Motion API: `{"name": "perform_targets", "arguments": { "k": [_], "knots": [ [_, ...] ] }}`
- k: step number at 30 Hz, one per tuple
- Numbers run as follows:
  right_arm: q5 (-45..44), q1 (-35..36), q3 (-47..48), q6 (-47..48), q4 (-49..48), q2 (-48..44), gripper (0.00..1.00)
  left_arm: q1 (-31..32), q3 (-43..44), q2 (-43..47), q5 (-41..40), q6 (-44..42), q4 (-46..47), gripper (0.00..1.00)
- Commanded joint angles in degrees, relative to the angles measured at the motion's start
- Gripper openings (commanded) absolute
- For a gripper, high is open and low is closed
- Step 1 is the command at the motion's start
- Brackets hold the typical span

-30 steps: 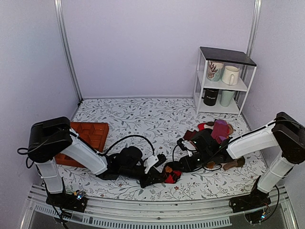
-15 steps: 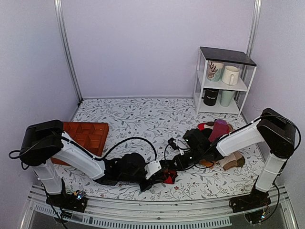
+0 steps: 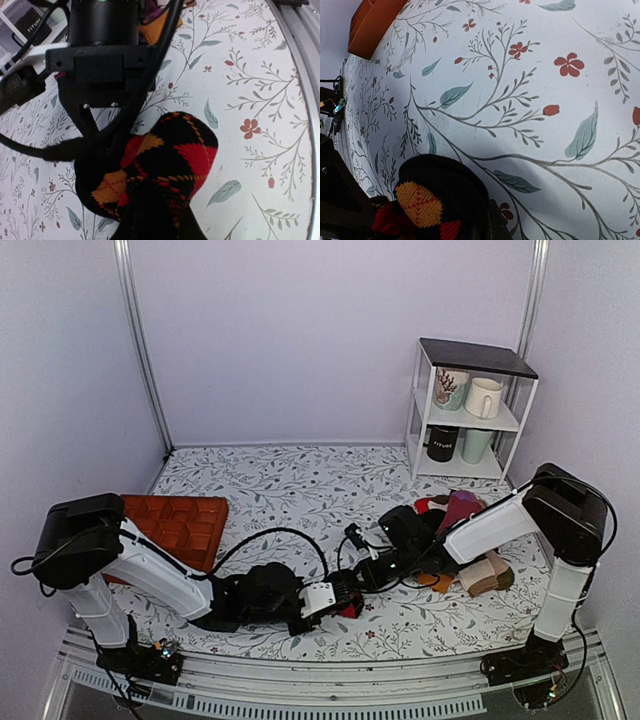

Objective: Roll the socks
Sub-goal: Roll the sock at the center of the board.

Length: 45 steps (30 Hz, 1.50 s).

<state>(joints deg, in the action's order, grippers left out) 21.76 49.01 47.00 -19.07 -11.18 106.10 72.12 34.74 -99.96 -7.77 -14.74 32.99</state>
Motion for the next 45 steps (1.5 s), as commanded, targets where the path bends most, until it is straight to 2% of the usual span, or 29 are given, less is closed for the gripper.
{"name": "perform_targets", "arguments": {
  "k": [1, 7, 12, 20, 26, 34, 41, 45],
  "knots": [
    [-2.81, -1.12, -0.52, 1.72, 7.48, 5.41, 0.0, 1.18, -0.41, 1.28, 2.28, -4.78, 5.01, 0.0],
    [-1.53, -2.91, 1.41, 3.28, 8.02, 7.0, 0.0, 1.25, 2.47, -2.26, 9.65, 0.01, -2.55, 0.0],
    [-1.28, -3.61, 1.99, 4.1, 8.1, 7.27, 0.01, 1.07, 4.67, -7.87, 11.17, 10.88, -11.42, 0.0],
    [-0.89, -4.1, 2.03, 4.65, 8.1, 6.81, 0.01, -1.52, 7.02, -16.08, 22.91, 25.91, -24.63, 0.0],
    [-1.81, -5.41, 1.35, 4.59, 8.3, 5.9, 0.01, -2.11, -0.23, -13.65, 29.42, 36.7, -21.52, 0.0],
    [-3.95, -7.75, 0.34, 3.82, 7.84, 4.91, 0.01, -1.12, -2.61, -8.07, 30.35, 39.12, -21.98, 0.0],
    [-1.01, -7.97, -0.14, 5.34, 7.31, 3.32, 0.02, -1.4, 0.01, -15.58, 33.19, 37.08, -21.2, 0.0],
    [1.3, -7.94, -2.87, 7.6, 5.87, -1.9, 0.12, -2.29, 0.97, -17.62, 33.85, 38.53, -22.29, 0.0]
  ]
}}
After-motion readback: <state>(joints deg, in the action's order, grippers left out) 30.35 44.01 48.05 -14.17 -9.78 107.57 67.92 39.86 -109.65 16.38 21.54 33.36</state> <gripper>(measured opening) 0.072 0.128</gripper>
